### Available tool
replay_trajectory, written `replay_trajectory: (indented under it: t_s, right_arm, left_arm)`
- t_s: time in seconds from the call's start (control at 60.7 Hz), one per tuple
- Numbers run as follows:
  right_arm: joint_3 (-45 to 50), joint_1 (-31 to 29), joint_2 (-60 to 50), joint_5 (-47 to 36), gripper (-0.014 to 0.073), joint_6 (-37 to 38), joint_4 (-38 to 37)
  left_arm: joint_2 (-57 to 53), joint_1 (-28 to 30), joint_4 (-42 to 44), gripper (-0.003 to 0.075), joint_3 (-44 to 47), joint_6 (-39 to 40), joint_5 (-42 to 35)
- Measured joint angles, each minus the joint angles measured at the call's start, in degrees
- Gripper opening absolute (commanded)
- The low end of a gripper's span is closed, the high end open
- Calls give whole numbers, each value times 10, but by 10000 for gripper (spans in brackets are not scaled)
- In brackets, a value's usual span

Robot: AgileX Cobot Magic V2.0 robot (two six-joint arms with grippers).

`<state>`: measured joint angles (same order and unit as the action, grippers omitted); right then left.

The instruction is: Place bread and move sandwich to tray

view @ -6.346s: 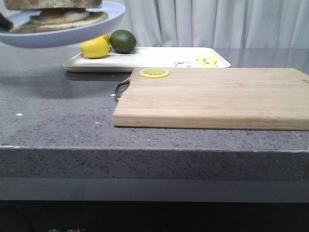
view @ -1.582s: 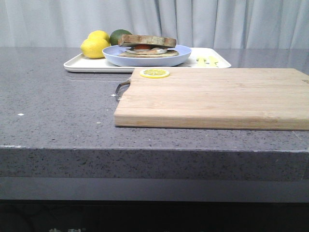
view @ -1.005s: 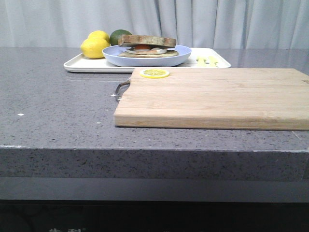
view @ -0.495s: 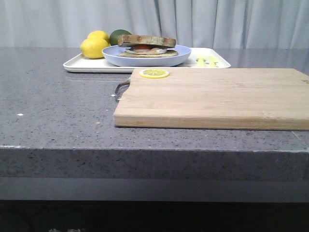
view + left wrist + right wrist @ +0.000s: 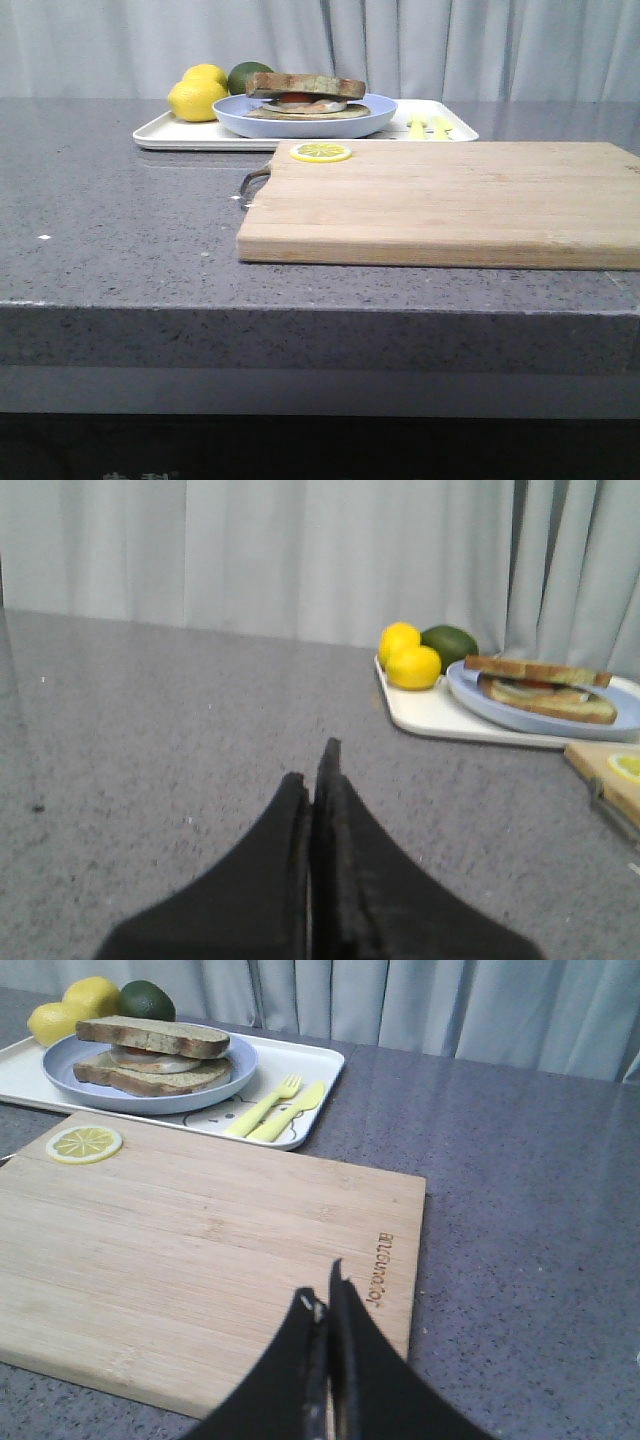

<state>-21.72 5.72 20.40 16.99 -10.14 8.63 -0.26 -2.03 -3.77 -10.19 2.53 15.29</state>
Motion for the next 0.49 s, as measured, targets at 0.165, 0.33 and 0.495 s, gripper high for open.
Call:
replay_trajectory:
  t_s: [0.165, 0.33, 0.495]
  right_arm:
    - [0, 0, 0, 0, -110, 0, 0]
    - [0, 0, 0, 0, -110, 0, 0]
    - [0, 0, 0, 0, -110, 0, 0]
  left_arm:
    - [0, 0, -1, -18, 64, 0, -3]
    - [0, 0, -2, -18, 102, 0, -28]
    - [0, 0, -2, -18, 102, 0, -46]
